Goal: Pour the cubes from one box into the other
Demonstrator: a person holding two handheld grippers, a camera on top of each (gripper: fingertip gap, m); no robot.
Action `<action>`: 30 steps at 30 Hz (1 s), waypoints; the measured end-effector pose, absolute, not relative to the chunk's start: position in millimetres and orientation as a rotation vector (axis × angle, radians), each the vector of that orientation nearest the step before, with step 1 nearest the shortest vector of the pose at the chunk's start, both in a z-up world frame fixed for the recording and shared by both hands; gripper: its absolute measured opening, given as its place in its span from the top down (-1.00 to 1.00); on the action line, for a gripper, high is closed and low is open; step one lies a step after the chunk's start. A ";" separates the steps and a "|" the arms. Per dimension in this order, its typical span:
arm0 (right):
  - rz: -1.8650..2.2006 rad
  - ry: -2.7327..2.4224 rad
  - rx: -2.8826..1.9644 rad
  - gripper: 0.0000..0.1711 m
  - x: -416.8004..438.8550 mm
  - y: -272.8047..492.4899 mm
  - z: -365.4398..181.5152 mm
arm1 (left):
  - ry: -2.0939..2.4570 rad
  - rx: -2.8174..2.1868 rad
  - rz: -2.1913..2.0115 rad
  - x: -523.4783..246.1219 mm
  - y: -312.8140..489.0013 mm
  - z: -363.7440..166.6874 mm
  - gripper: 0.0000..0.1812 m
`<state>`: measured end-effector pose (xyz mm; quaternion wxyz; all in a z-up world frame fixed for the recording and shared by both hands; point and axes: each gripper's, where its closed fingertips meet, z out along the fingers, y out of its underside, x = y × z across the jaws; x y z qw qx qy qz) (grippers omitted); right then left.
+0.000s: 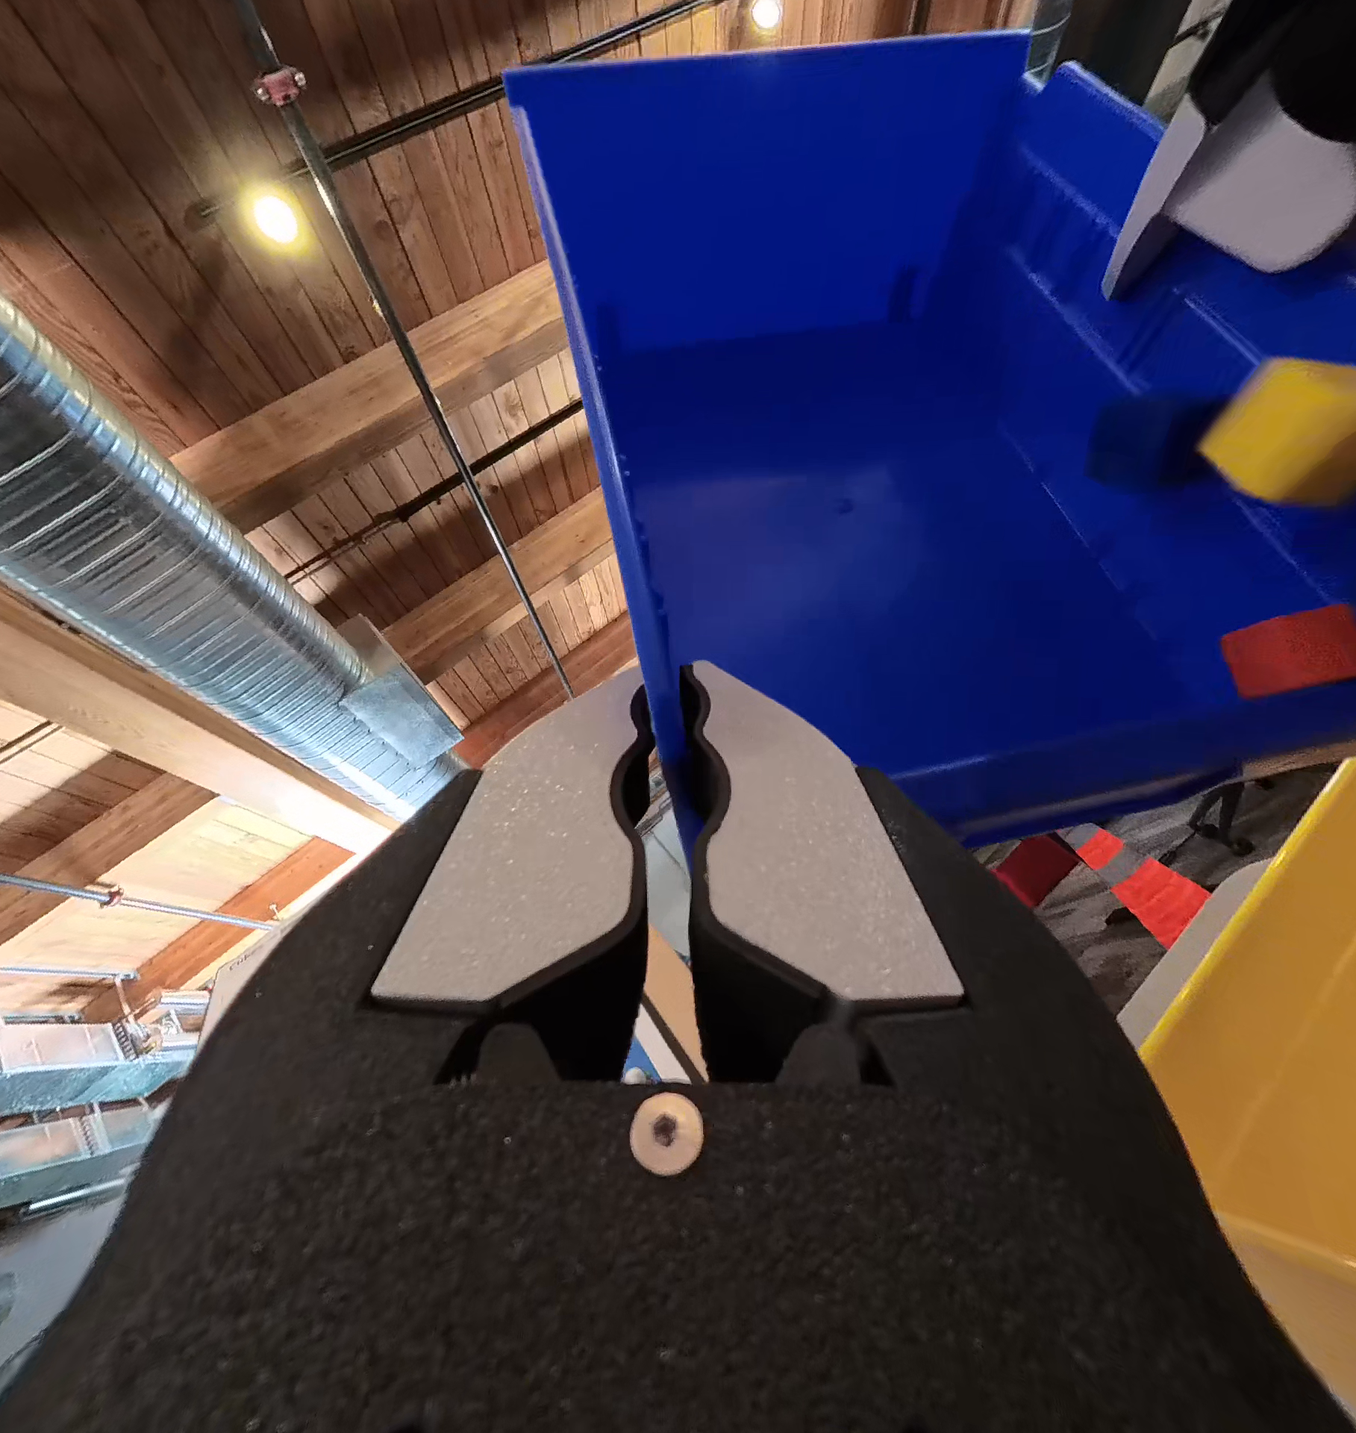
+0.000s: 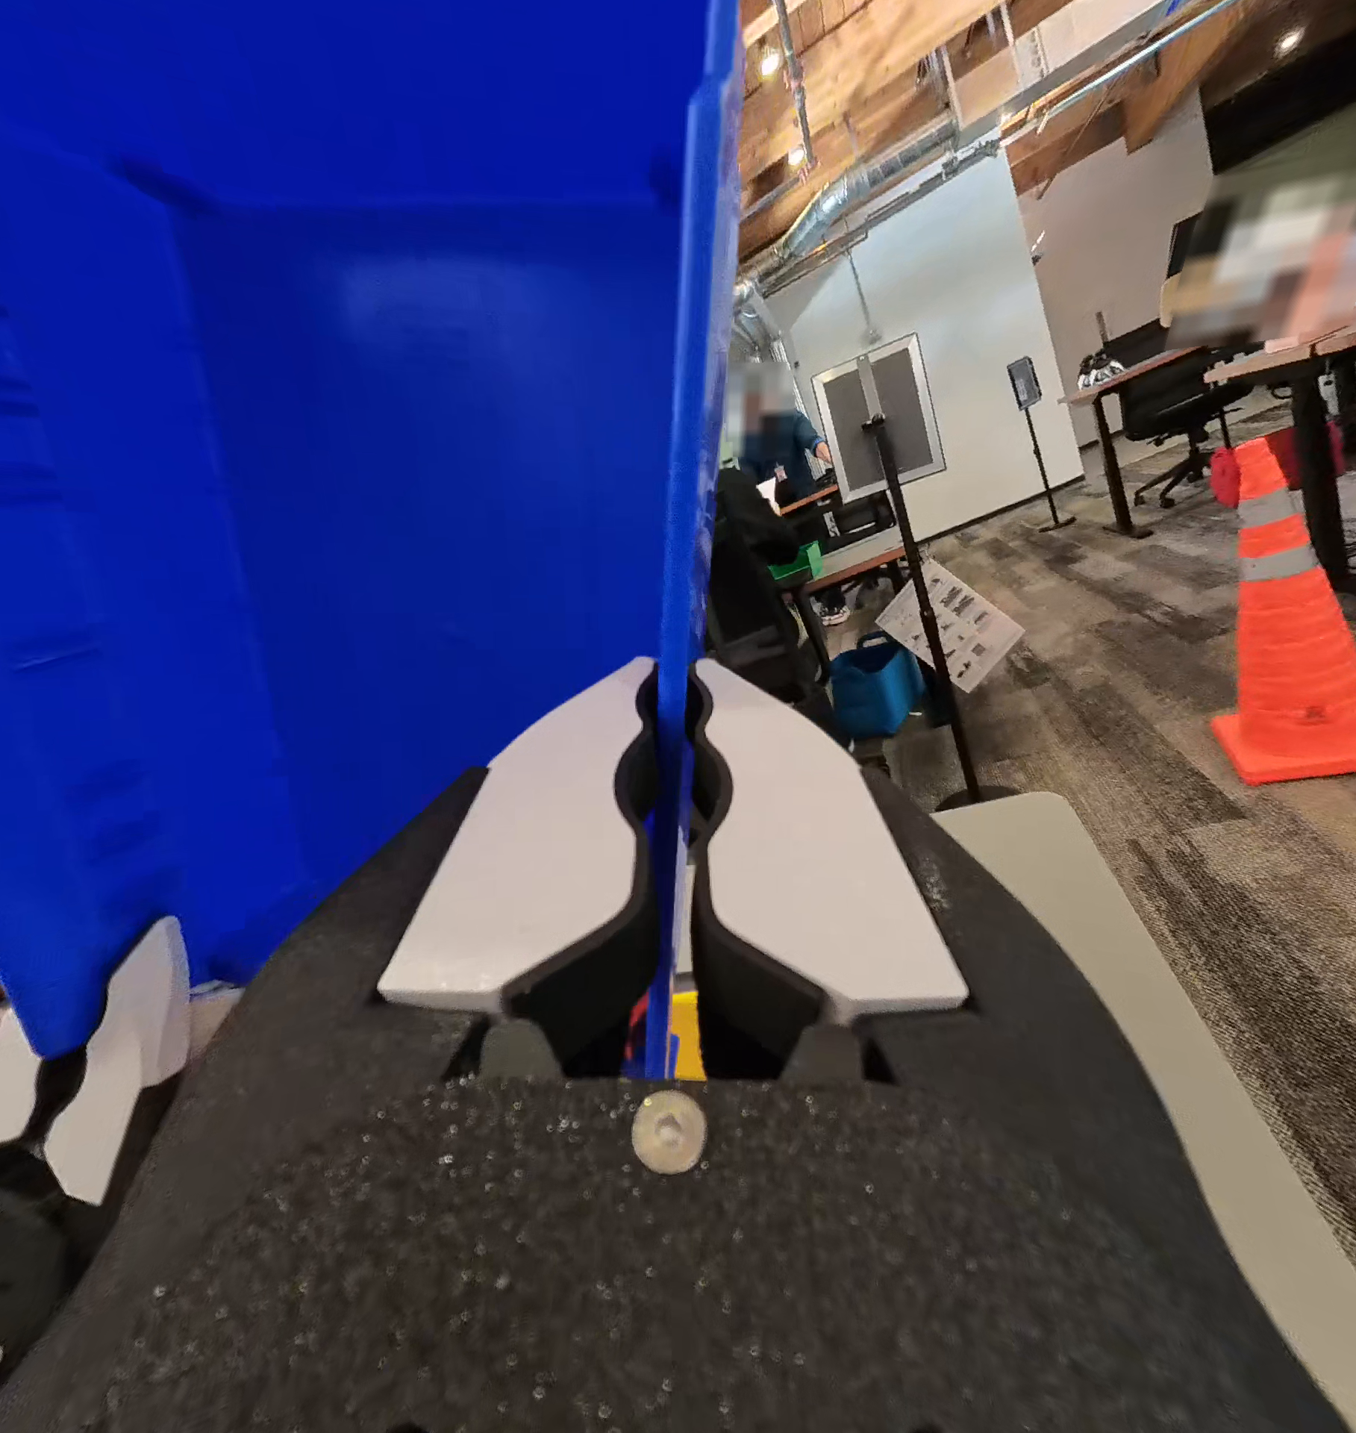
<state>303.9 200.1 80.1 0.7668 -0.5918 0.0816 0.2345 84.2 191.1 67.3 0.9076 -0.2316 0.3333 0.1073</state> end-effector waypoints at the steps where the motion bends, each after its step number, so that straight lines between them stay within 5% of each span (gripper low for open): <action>1: 0.510 0.179 -1.288 0.95 303.3 200.8 79.9 | 0.687 -0.483 0.221 83.5 193.1 65.6 0.95; 30: 0.653 0.255 -1.160 0.95 299.4 189.3 82.3 | 0.712 -0.368 0.243 82.2 158.4 89.4 0.95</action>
